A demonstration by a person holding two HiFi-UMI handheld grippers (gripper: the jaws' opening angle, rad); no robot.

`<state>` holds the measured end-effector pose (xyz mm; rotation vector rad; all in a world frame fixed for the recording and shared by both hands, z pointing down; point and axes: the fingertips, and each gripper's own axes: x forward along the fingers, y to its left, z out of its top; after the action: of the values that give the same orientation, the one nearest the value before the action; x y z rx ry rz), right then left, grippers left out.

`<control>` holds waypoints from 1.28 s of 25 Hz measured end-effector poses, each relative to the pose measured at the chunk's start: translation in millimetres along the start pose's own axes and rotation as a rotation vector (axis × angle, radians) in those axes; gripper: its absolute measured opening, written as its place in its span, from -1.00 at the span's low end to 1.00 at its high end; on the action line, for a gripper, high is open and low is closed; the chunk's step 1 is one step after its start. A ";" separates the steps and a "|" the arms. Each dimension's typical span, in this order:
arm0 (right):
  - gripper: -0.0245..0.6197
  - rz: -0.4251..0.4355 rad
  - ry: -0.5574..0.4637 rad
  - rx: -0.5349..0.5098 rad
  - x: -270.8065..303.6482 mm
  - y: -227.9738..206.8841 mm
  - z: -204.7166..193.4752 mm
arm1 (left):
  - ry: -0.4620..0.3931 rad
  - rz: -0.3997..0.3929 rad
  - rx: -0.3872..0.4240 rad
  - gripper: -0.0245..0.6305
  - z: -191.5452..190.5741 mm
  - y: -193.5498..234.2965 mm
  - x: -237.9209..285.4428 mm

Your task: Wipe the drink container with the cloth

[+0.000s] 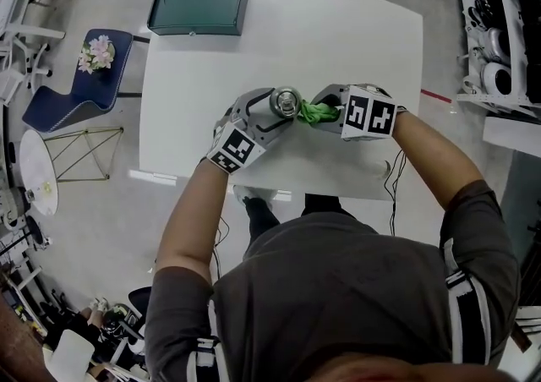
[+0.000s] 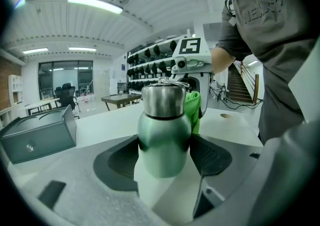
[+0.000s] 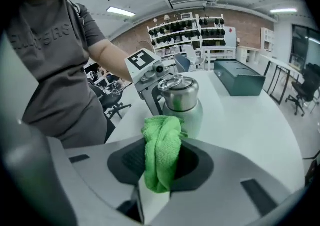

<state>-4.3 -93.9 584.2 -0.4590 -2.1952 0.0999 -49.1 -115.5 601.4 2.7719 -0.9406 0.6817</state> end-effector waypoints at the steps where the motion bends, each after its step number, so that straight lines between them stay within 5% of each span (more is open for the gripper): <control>1: -0.63 0.017 0.016 0.001 6.9 2.2 -0.7 | 0.002 -0.002 0.000 0.04 -0.1 -0.2 -0.2; 5: -0.63 0.067 0.074 0.021 40.3 7.5 -13.5 | 0.008 -0.006 0.002 0.04 2.1 -0.5 2.8; 9: -0.63 0.103 0.020 0.095 39.3 2.8 -18.0 | 0.007 -0.017 0.009 0.04 2.5 -1.1 2.4; 15: -0.63 0.019 -0.397 0.482 -46.0 -67.3 12.6 | -0.014 -0.023 0.015 0.04 2.7 -0.9 -0.2; 19: -0.63 0.124 -0.516 0.633 -31.5 -83.5 37.0 | -0.010 -0.023 0.014 0.04 3.8 -0.7 0.6; 24: -0.64 0.163 -0.498 0.798 1.4 -101.5 22.0 | -0.014 -0.029 0.024 0.04 4.3 -0.8 1.7; 29: -0.64 0.075 -0.302 0.724 25.5 -105.6 1.1 | -0.027 -0.026 0.025 0.04 4.9 -0.5 2.7; 32: -0.64 0.131 -0.378 0.718 5.1 -107.8 20.5 | -0.026 -0.023 0.025 0.04 5.7 -2.0 3.7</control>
<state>-54.3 -190.4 600.2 -0.1762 -2.2912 1.0781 -43.1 -117.4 598.0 2.8149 -0.9097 0.6603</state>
